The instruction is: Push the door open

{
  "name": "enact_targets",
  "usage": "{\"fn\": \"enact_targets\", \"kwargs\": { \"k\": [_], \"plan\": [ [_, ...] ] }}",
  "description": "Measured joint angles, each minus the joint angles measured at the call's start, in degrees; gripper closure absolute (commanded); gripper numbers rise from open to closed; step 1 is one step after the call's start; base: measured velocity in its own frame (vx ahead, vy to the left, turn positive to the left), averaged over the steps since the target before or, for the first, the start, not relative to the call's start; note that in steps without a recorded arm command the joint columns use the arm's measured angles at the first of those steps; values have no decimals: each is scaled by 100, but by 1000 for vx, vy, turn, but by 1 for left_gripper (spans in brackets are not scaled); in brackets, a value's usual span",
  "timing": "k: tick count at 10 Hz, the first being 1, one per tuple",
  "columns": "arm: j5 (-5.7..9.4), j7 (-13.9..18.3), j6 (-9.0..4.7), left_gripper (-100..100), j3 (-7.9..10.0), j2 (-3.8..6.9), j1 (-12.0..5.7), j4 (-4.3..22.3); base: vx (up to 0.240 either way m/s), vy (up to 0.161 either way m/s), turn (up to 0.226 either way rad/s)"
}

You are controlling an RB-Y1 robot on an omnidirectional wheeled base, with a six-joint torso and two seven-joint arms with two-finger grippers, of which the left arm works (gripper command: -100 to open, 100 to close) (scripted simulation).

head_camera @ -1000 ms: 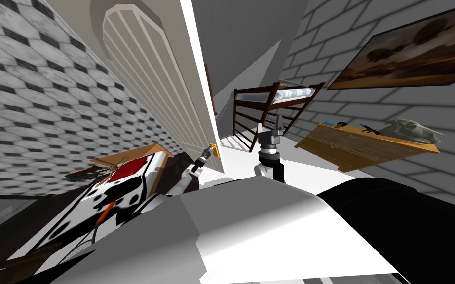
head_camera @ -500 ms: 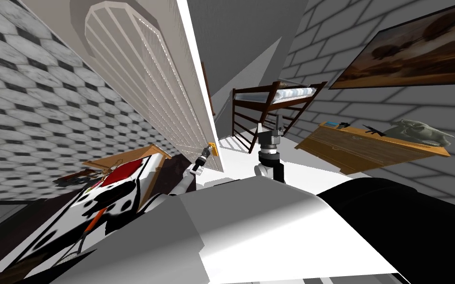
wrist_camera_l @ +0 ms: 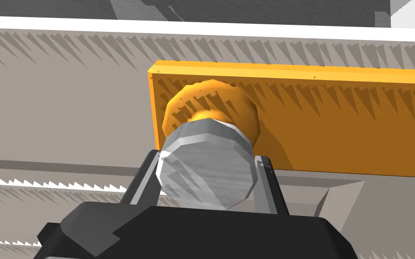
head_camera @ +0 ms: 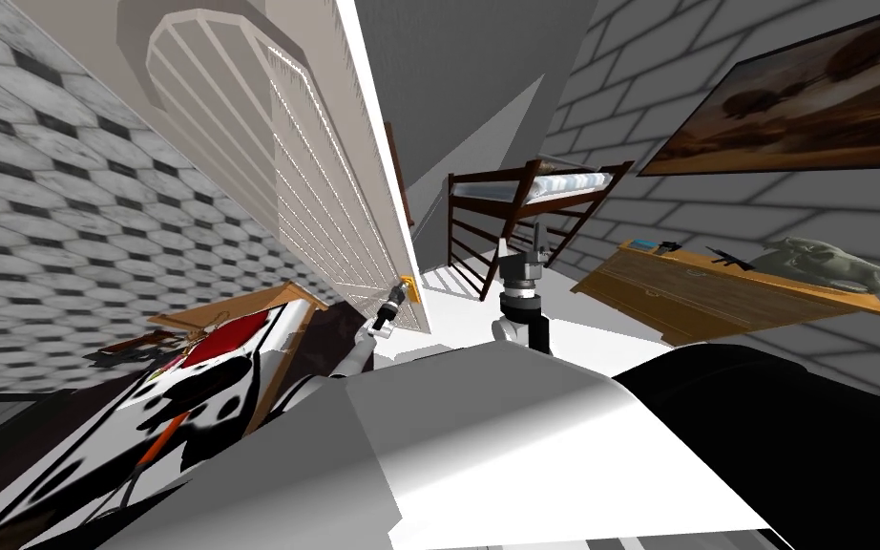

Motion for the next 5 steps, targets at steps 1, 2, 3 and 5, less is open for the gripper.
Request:
{"fn": "enact_targets", "kwargs": {
  "k": [1, 2, 3, 5],
  "plan": [
    [-10, -39, 71, 100, 84, -34, 11, -22, 100, -135, 13],
    [-14, -68, 123, 100, 161, -57, -4, -18, 45, -53, 21],
    [-9, -71, 130, 100, 184, -51, -18, -23, 132, -118, 46],
    [19, -146, 154, 100, 282, -73, 11, 42, 181, -155, 65]
  ]
}}
